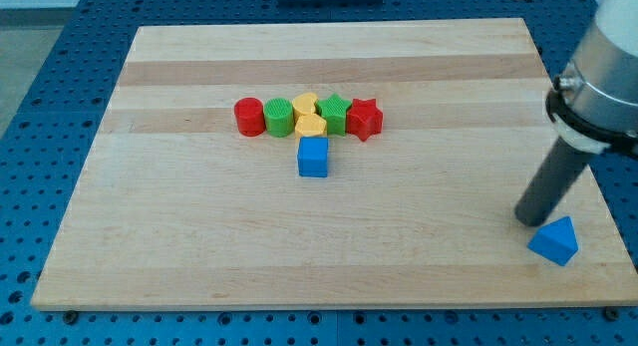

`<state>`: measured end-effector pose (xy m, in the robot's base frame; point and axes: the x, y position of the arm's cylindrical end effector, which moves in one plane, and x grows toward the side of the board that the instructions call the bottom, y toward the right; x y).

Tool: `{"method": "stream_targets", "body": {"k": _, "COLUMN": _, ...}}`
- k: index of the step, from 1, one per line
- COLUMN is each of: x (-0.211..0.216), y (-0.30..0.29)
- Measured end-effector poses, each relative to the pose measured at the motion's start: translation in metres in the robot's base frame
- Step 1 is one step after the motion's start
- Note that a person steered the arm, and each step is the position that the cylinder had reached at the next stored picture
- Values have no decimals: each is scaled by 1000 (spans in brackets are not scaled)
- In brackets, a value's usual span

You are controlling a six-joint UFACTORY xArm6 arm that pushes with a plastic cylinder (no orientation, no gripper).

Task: Move the arm vertically below the red circle

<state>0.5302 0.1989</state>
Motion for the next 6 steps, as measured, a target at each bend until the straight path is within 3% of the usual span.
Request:
{"method": "stream_targets", "body": {"k": 4, "x": -10, "y": -284}}
{"method": "stream_targets", "body": {"k": 6, "x": -80, "y": -332}}
